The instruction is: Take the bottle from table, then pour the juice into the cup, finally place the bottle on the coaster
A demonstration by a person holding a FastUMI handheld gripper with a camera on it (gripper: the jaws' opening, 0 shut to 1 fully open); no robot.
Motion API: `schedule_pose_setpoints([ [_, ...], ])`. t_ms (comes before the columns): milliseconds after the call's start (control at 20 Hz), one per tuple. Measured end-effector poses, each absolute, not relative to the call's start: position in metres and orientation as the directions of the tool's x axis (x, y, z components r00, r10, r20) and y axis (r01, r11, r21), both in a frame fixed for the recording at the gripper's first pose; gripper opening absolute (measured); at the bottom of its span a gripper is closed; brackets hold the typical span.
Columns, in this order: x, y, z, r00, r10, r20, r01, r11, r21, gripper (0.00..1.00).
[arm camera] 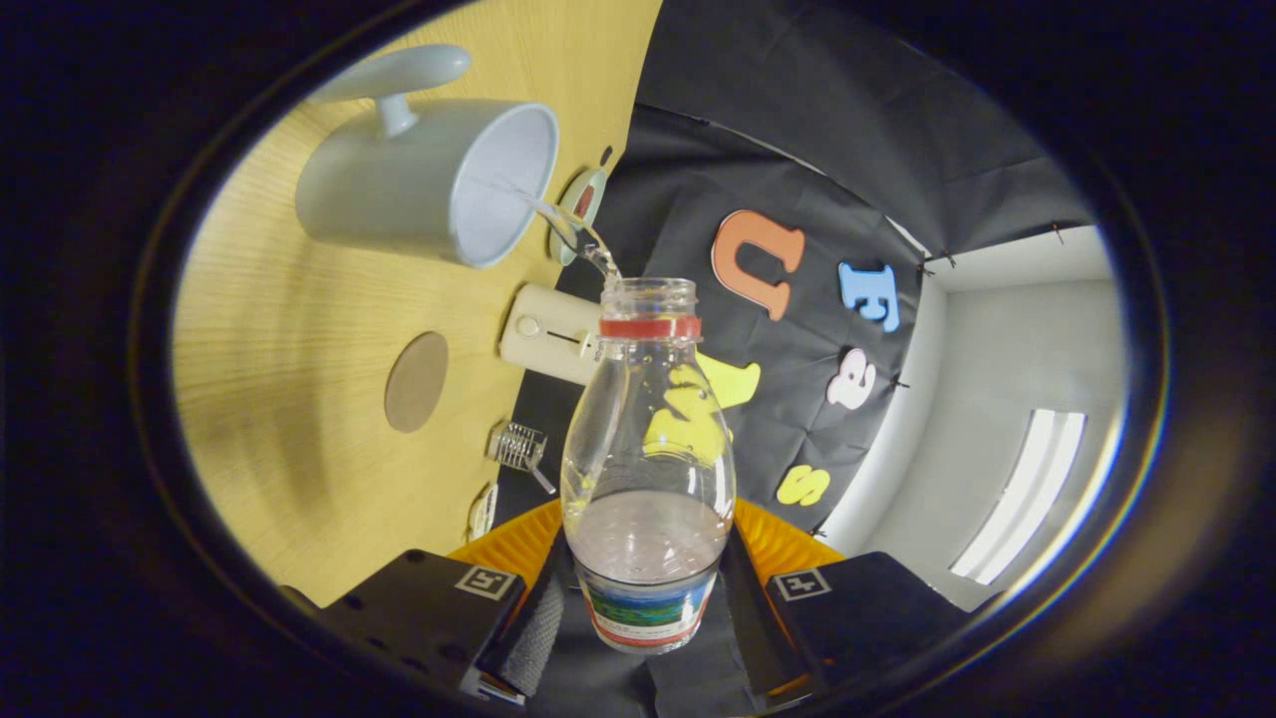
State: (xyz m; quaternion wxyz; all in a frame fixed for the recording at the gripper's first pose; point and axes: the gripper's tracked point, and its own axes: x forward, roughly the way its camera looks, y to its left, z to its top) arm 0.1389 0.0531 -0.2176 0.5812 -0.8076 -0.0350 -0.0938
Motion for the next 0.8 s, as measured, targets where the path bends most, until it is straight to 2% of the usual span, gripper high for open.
schedule_pose_setpoints([
  [800, 0.129, 0.066, -0.163, 0.964, -0.007, 0.267, 0.24, -0.418, -0.876, 0.78],
])
